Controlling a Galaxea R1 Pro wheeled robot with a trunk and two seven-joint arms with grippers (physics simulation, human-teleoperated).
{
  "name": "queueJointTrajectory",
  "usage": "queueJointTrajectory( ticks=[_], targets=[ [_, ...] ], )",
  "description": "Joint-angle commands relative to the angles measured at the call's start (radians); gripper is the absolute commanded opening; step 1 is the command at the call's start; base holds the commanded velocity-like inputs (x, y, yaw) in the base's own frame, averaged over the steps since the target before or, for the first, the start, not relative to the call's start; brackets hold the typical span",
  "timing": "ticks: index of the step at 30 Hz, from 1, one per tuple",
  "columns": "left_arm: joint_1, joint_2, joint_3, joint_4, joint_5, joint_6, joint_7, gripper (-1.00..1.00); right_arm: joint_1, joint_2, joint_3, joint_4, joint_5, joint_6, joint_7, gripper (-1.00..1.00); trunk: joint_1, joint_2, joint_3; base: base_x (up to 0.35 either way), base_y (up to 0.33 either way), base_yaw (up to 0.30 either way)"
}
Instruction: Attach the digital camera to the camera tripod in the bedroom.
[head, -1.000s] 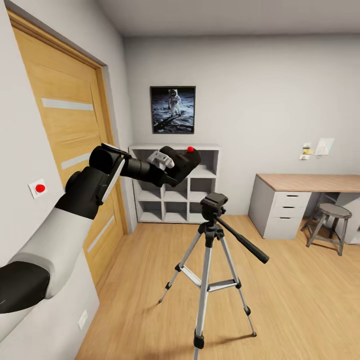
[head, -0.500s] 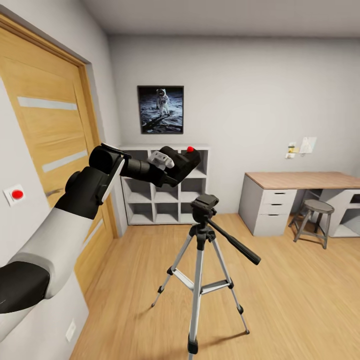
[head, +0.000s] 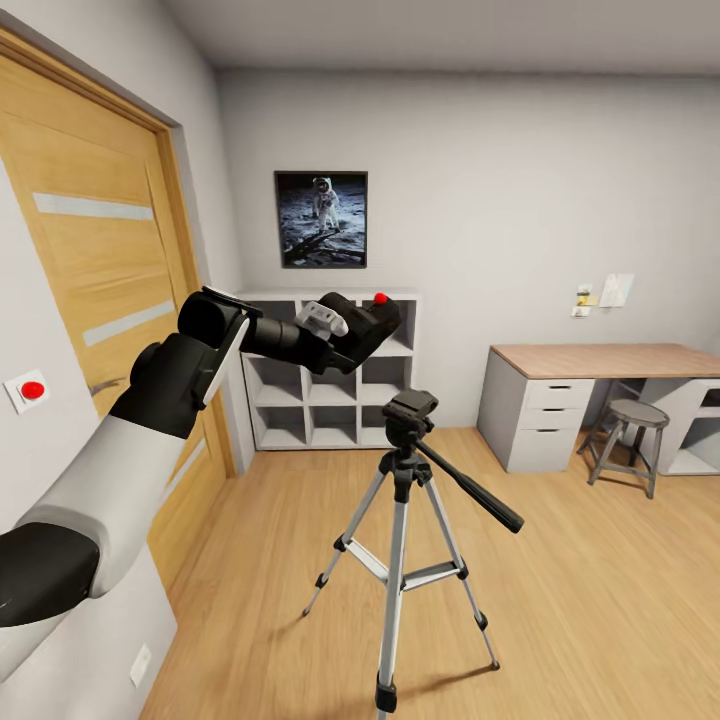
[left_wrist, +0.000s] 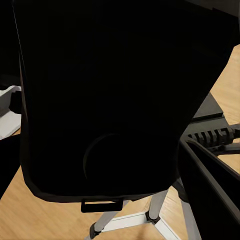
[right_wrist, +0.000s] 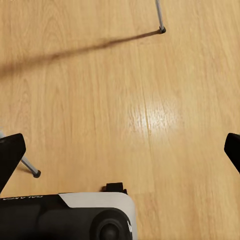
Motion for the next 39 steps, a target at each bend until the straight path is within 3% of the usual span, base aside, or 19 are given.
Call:
queueJointTrajectory(
  ticks=[1,6,8,14,21,29,34,39],
  targets=[
    [0.000,0.000,0.000,-0.001,-0.009,0.003,-0.010,-1.00,0.000,-0.002,0.008,-0.001,-0.010,-0.003,-0.008,1.00,0.000,-0.001,0.000,0.000,0.000,0.000],
    [0.000,-0.005,0.001,-0.001,-0.009,0.003,-0.010,-1.00,0.000,-0.003,0.007,-0.002,-0.010,-0.004,-0.008,1.00,0.000,-0.001,0.000,0.000,0.000,0.000],
    [0.000,-0.023,0.001,-0.001,-0.009,0.003,-0.009,-1.00,0.000,-0.003,0.012,-0.103,-0.010,0.000,-0.005,1.00,0.000,-0.001,0.000,0.000,0.000,0.000],
    [0.000,-0.027,0.001,-0.001,-0.009,0.003,-0.009,-1.00,0.000,-0.003,0.065,-0.205,-0.012,0.001,-0.006,1.00,0.000,-0.001,0.000,0.000,0.000,0.000],
    [0.000,-0.027,0.001,-0.001,-0.009,0.003,-0.009,-1.00,0.000,-0.003,0.079,-0.372,-0.011,0.013,-0.006,1.00,0.000,-0.001,0.000,0.000,0.000,0.000],
    [0.000,-0.027,0.001,-0.001,-0.009,0.003,-0.009,-1.00,0.000,-0.003,0.074,-0.545,-0.012,0.131,-0.008,1.00,0.000,-0.001,0.000,0.000,0.000,0.000],
    [0.000,-0.027,0.001,-0.001,-0.009,0.003,-0.009,-1.00,0.000,0.000,0.074,-0.595,-0.012,0.149,-0.008,1.00,0.000,-0.001,0.000,0.000,0.000,0.000],
    [0.000,-0.028,0.001,-0.001,-0.009,0.003,-0.009,-1.00,-0.001,0.023,0.074,-0.632,-0.013,0.194,-0.007,1.00,0.000,-0.001,0.000,0.000,0.000,0.000]
  ],
)
